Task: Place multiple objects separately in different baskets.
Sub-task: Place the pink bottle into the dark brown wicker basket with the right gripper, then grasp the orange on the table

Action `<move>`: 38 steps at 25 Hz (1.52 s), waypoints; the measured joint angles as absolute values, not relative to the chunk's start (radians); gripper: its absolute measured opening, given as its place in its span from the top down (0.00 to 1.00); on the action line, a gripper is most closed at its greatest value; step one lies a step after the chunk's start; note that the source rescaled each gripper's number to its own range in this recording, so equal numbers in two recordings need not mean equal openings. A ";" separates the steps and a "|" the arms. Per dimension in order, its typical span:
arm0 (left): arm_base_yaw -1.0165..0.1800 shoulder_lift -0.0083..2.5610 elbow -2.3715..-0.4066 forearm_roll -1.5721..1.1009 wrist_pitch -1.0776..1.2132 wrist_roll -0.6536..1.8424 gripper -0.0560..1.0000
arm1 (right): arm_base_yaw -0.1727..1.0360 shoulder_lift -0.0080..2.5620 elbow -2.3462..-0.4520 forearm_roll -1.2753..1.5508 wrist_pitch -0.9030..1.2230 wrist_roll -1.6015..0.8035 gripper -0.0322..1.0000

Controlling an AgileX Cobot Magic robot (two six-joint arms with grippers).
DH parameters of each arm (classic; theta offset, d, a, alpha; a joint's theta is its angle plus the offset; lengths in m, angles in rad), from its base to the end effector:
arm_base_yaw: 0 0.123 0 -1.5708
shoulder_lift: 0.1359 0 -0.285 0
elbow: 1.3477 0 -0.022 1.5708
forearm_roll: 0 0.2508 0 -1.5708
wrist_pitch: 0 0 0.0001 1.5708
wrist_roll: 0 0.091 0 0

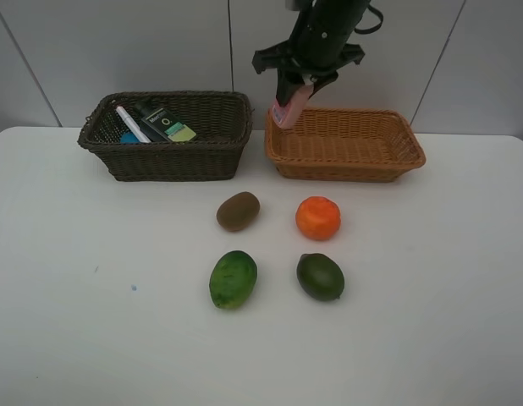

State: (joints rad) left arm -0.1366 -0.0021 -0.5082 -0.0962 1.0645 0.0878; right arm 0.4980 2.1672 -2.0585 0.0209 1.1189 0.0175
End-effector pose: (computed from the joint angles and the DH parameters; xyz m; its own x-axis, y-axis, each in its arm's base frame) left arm -0.0075 -0.0067 0.2795 -0.4353 0.1011 -0.8946 0.2281 0.9736 -0.0010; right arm 0.4206 0.2306 0.2688 -0.8110 -0.4107 -0.4167 -0.4630 0.8859 0.0282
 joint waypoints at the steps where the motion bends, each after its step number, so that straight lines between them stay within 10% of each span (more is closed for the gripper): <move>1: -0.137 -0.002 -0.508 -0.096 1.064 0.088 0.03 | 0.509 2.193 -2.110 0.021 1.119 0.017 0.97; 22: -0.137 -0.002 -0.508 -0.096 1.064 0.088 0.03 | 0.567 2.422 -2.332 0.130 0.870 -0.057 0.96; 29: -0.137 -0.002 -0.508 -0.096 1.064 0.088 0.03 | 0.567 2.422 -2.333 0.130 0.847 -0.057 0.15; 38: -0.137 -0.002 -0.508 -0.096 1.064 0.088 0.03 | 0.567 2.397 -2.333 0.124 0.974 -0.051 0.07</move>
